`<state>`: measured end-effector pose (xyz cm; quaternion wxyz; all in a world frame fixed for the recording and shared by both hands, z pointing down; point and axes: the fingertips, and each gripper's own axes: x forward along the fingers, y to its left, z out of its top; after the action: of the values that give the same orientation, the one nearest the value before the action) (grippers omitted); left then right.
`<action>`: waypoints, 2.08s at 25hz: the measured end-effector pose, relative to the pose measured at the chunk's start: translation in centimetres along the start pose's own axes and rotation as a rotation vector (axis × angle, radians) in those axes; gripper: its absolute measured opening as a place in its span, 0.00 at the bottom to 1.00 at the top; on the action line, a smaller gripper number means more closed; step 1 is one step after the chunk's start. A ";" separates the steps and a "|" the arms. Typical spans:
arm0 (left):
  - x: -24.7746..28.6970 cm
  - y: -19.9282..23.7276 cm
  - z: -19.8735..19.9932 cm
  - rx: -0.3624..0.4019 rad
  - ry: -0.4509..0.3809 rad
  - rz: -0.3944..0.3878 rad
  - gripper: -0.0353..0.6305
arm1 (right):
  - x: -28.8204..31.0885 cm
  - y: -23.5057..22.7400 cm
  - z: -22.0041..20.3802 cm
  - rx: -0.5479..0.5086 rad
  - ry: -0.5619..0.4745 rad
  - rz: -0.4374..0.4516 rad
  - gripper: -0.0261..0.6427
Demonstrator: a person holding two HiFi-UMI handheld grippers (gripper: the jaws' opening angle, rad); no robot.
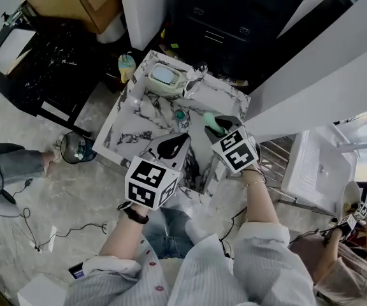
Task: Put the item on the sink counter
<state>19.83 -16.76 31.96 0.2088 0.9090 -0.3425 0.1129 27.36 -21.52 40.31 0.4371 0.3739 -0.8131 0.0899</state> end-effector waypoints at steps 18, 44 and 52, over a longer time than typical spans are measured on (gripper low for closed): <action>-10.3 1.5 -0.4 0.044 -0.037 -0.036 0.08 | -4.3 10.6 5.6 0.113 -0.117 -0.074 0.23; -28.0 3.6 -6.4 0.071 -0.046 -0.070 0.08 | -9.5 31.9 11.1 0.282 -0.250 -0.105 0.23; -29.1 3.2 -9.2 0.029 -0.015 -0.063 0.08 | -9.6 34.5 9.4 0.334 -0.239 -0.086 0.23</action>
<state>-4.41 1.98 31.00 0.1963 0.9232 -0.3135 0.1045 0.88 3.39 33.44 0.2727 0.4837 -0.8162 0.1596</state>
